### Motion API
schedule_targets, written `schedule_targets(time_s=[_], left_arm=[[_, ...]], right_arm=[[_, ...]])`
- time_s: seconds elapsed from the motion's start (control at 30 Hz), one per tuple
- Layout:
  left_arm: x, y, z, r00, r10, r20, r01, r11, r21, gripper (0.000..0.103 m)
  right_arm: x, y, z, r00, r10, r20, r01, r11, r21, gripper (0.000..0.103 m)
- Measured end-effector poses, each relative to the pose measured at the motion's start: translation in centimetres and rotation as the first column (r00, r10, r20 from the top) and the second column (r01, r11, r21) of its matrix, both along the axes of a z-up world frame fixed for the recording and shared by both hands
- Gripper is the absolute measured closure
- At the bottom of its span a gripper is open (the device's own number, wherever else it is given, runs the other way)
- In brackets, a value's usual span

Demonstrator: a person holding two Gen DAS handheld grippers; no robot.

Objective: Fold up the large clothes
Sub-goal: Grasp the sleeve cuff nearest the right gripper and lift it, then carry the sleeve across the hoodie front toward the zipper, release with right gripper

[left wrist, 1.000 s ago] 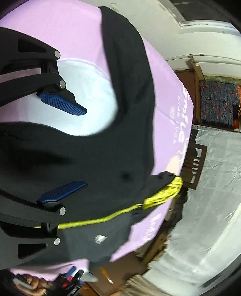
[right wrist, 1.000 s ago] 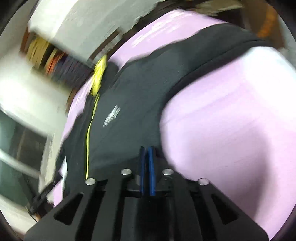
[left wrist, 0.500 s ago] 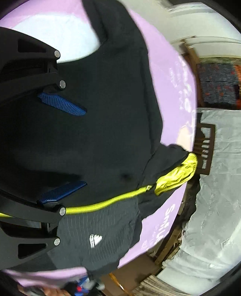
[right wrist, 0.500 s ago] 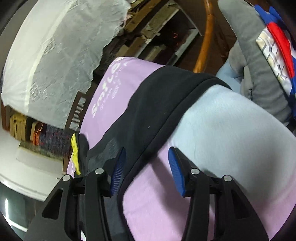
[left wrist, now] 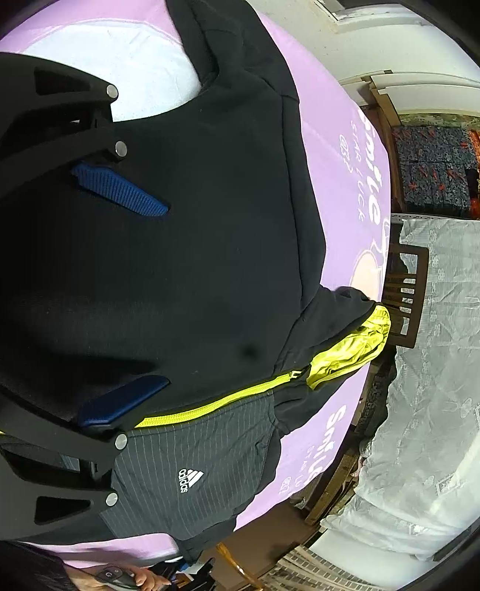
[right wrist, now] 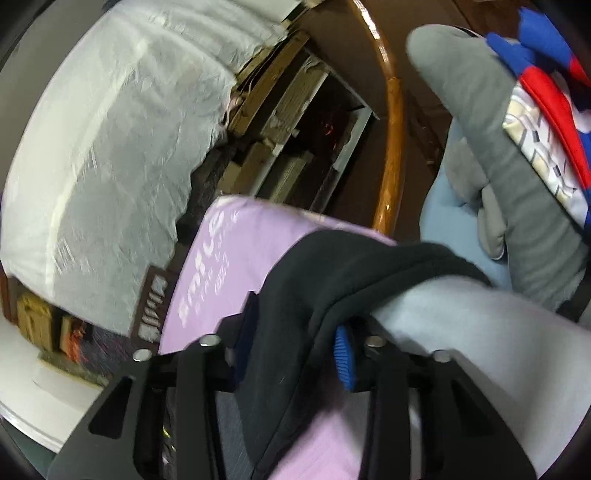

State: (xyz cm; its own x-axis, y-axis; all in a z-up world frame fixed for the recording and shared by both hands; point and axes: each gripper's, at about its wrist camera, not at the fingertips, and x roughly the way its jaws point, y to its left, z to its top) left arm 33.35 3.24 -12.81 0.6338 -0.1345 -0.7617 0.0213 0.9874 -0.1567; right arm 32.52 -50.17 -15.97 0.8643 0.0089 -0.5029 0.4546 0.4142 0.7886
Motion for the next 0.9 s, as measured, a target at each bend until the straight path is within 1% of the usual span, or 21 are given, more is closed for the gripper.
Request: schedule_targets(time_s=[0.03, 0.07, 0.17, 0.2, 0.23, 0.33, 0.43, 0.47, 0.53, 0.6, 0.77, 0.87, 0.9], left_arm=[[0.0, -0.1, 0.0, 1.000, -0.001, -0.001, 0.001, 1.000, 0.004, 0.014], [0.0, -0.1, 0.0, 1.000, -0.002, -0.002, 0.002, 1.000, 0.006, 0.013], [-0.1, 0.1, 0.0, 1.000, 0.001, 0.000, -0.001, 1.000, -0.002, 0.013], [-0.1, 0.1, 0.0, 1.000, 0.003, 0.001, -0.003, 1.000, -0.003, 0.013], [-0.1, 0.2, 0.1, 1.000, 0.004, 0.002, -0.004, 1.000, -0.007, 0.013], [-0.2, 0.7, 0.3, 0.999, 0.030, 0.011, -0.030, 1.000, -0.009, 0.013], [-0.1, 1.5, 0.6, 0.999, 0.050, 0.016, -0.050, 0.999, -0.018, 0.013], [-0.1, 1.8, 0.7, 0.998, 0.061, 0.018, -0.060, 0.998, -0.021, 0.013], [-0.1, 2.5, 1.0, 0.997, 0.080, 0.024, -0.079, 0.996, -0.028, 0.013], [-0.1, 2.9, 1.3, 0.996, 0.087, 0.030, -0.086, 0.996, -0.031, 0.013], [-0.1, 3.8, 2.1, 0.994, 0.097, 0.048, -0.096, 0.995, -0.037, 0.013], [-0.1, 4.3, 2.2, 0.993, 0.108, 0.045, -0.106, 0.993, -0.045, 0.013], [-0.1, 4.5, 2.2, 0.993, 0.110, 0.043, -0.108, 0.993, -0.048, 0.013]], right_arm=[[-0.2, -0.7, -0.3, 1.000, -0.006, 0.012, 0.005, 1.000, 0.021, 0.075], [-0.1, -1.4, -0.6, 1.000, 0.006, 0.024, -0.007, 0.999, 0.045, 0.076], [0.5, -2.1, -0.7, 0.999, 0.046, 0.025, -0.047, 0.998, 0.039, 0.078], [0.6, -2.2, -0.8, 0.999, 0.046, 0.023, -0.047, 0.998, 0.040, 0.086], [0.6, -2.4, -1.0, 0.999, 0.044, 0.021, -0.045, 0.998, 0.047, 0.098], [0.4, -2.3, -0.6, 0.998, 0.063, 0.029, -0.064, 0.998, 0.030, 0.098], [0.2, -1.3, 1.9, 0.993, 0.100, 0.060, -0.096, 0.993, -0.066, 0.099], [0.1, -0.6, 3.1, 0.991, 0.117, 0.066, -0.108, 0.987, -0.121, 0.099], [-0.1, 1.1, 5.1, 0.986, 0.149, 0.076, -0.130, 0.969, -0.211, 0.099], [-0.3, 3.4, 7.3, 0.978, 0.190, 0.084, -0.157, 0.942, -0.295, 0.099], [0.2, 9.2, 10.5, 0.952, 0.300, 0.065, -0.249, 0.878, -0.409, 0.099], [0.8, 12.7, 11.3, 0.931, 0.365, 0.032, -0.312, 0.836, -0.452, 0.099], [1.1, 14.1, 11.4, 0.921, 0.388, 0.014, -0.337, 0.816, -0.469, 0.099]])
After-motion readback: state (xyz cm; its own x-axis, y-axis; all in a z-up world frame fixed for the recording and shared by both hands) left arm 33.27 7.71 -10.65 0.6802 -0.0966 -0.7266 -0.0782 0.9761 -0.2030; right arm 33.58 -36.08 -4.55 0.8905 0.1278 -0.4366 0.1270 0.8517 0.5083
